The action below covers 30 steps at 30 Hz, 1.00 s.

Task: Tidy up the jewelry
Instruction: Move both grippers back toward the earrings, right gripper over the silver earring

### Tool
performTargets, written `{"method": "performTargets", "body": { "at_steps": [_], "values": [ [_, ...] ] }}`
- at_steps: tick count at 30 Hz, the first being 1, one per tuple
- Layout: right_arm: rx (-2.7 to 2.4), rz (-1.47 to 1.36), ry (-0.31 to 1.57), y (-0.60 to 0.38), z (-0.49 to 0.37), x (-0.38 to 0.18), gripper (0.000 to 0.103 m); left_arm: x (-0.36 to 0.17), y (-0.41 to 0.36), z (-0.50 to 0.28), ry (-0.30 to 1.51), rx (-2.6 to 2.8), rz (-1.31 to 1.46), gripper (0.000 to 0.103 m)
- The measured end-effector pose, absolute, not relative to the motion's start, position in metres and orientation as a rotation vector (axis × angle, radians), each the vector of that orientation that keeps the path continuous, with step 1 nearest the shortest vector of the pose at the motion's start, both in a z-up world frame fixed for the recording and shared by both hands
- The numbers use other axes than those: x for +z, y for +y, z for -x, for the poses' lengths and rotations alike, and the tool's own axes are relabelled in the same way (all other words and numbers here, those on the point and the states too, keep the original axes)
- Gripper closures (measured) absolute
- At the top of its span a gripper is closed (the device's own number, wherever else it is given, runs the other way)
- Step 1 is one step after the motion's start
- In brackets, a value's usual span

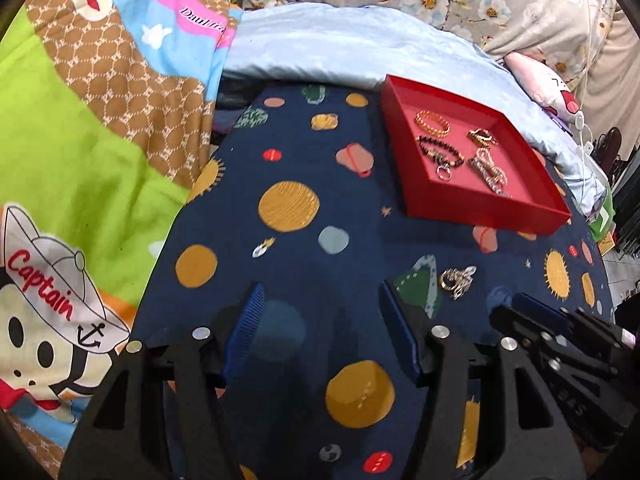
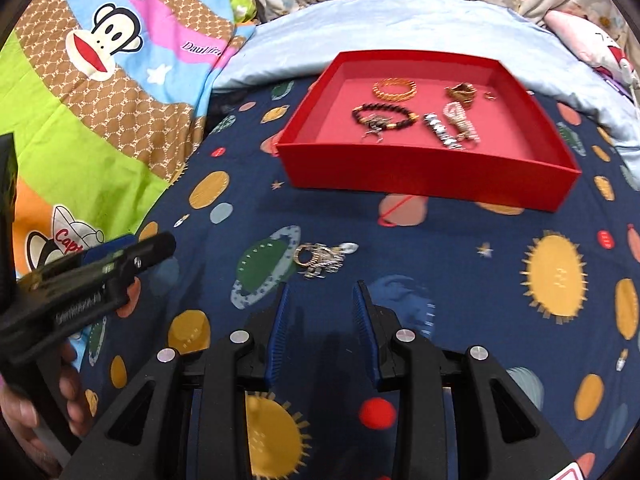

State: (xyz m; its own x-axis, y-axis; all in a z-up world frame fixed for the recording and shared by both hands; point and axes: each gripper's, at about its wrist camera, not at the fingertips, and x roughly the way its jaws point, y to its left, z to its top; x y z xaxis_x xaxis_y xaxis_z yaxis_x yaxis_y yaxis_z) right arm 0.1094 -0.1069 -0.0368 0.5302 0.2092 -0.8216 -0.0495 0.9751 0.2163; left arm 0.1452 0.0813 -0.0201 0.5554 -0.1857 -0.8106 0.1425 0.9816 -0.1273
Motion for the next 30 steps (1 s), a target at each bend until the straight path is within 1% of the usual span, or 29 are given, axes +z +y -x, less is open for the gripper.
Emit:
{"method": "performTargets", "body": {
  "at_steps": [9,11,15,22,30],
  "values": [
    [0.141,-0.165,1.032,-0.090,-0.131,-0.055,0.072,-0.021,0.087,-0.142,0.962,-0.193,0.036,0.046],
    [0.132,-0.157,1.043,-0.089,-0.134,-0.060,0.075,-0.022,0.089,-0.142,0.966,-0.193,0.044,0.046],
    [0.114,-0.133,1.035,-0.090,-0.135,-0.061,0.087,-0.023,0.090,-0.141,0.971,-0.197,0.050,0.046],
    [0.079,-0.170,1.029,-0.112,-0.125,-0.059,0.087,-0.026,0.080,-0.138,0.977,-0.234,0.053,0.046],
    [0.009,-0.223,1.027,-0.151,-0.100,-0.054,0.087,-0.030,0.038,-0.133,0.997,-0.361,0.033,0.046]
  ]
}}
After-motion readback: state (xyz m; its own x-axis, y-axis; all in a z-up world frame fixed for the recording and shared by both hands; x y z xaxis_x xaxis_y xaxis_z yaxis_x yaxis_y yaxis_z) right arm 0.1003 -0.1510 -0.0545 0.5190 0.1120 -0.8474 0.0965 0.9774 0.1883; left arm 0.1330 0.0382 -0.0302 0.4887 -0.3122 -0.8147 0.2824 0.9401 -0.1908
